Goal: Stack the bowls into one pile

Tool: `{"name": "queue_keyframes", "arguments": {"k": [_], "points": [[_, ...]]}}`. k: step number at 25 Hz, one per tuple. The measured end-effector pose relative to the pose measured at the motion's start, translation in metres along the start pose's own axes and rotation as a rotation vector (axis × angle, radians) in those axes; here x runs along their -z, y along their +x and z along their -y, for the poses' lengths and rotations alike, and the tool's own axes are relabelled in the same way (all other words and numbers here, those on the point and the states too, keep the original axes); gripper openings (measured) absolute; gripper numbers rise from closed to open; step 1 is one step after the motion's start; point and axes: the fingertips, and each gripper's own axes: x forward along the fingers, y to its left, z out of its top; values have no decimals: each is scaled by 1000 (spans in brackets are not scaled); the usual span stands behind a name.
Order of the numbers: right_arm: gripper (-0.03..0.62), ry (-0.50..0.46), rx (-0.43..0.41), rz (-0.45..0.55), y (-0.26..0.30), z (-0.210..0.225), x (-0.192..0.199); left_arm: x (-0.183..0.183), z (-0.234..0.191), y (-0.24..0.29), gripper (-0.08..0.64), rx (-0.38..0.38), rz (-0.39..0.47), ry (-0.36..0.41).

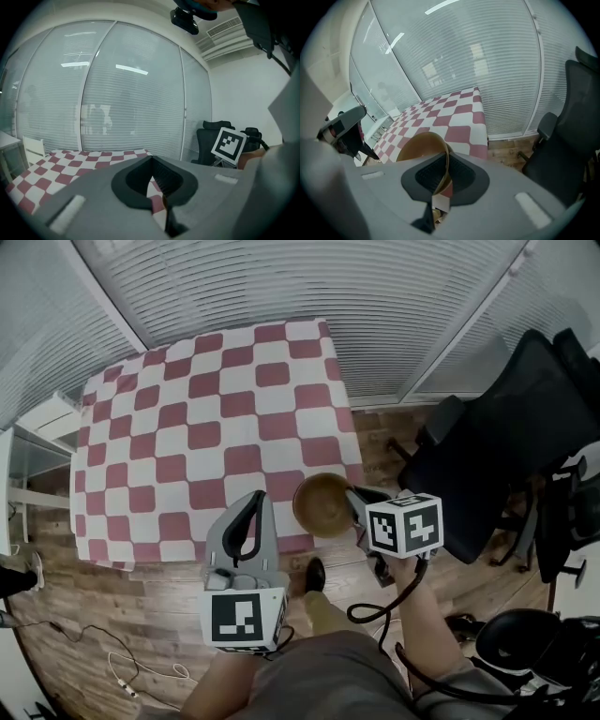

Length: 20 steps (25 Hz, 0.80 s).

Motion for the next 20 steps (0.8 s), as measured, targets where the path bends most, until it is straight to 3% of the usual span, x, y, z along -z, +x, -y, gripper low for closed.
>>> {"name": "queue_keyframes", "arguments": {"k": [12,20], "points": [[48,-62,23,-31,15,7,2,18,-1,19,0,9,-40,-23],[87,-133,16,-23,13,-1,-5,15,1,26,0,21,-38,-21]]}}
